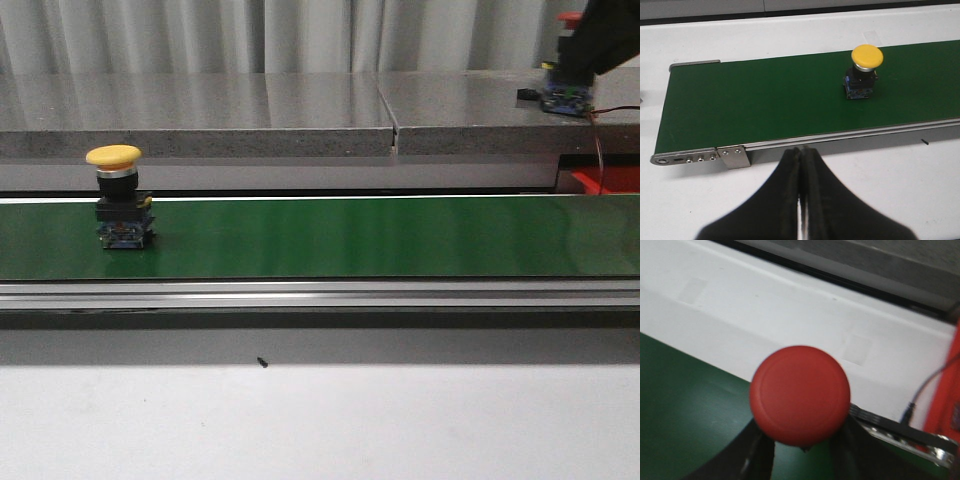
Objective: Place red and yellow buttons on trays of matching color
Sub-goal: 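Carry the red button into the red tray and release it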
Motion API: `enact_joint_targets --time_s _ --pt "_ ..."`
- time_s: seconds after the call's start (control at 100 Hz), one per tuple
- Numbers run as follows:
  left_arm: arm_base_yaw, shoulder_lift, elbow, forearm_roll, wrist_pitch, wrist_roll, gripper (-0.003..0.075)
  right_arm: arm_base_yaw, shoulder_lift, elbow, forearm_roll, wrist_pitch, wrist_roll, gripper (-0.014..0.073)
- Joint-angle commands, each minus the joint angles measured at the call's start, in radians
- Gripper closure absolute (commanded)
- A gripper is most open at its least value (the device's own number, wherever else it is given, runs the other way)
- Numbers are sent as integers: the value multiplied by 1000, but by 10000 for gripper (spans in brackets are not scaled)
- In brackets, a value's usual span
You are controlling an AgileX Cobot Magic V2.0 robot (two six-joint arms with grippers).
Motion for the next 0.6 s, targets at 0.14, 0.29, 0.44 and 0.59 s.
enact_joint_targets --time_s 0.14,0.29,0.44,0.59 --pt "-7 3 -24 -9 -60 -1 739 -120 -50 -81 -217 -64 325 544" --pt "-7 3 -24 -9 -60 -1 738 -193 -48 -144 -286 -47 439 544" --pt "-7 3 -24 -9 -60 -1 738 -257 1 -198 -327 -23 493 544" --pt "-7 3 -24 -9 -60 -1 738 -302 62 -219 -356 -26 580 544"
